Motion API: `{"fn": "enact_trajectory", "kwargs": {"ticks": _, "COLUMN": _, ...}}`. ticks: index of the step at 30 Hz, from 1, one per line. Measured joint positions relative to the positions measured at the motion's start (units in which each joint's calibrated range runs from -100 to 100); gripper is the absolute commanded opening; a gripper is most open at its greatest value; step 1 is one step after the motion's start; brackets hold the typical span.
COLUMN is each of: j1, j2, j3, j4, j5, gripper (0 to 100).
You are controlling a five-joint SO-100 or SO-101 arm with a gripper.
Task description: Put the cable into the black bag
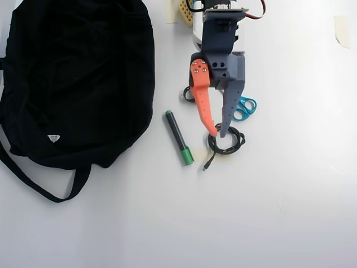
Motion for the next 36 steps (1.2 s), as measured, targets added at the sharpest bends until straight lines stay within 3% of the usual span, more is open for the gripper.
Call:
{"fn": "enact_trajectory", "kwargs": {"ticks": 12, "j1": 0.07, "j2": 11.62, "j3": -15.80, "j4": 0.00, "j5": 0.00, "gripper": 2}}
{"fn": "enact_trajectory", "kwargs": {"ticks": 20, "j1": 0.29, "j2": 12.20, "j3": -16.27, "j4": 0.09, "j5": 0.00, "gripper": 2}}
{"fn": "enact_trajectory", "kwargs": {"ticks": 36, "j1": 3.01, "j2": 12.20, "j3": -16.75, "j4": 37.27, "j5": 0.00, "gripper": 2}}
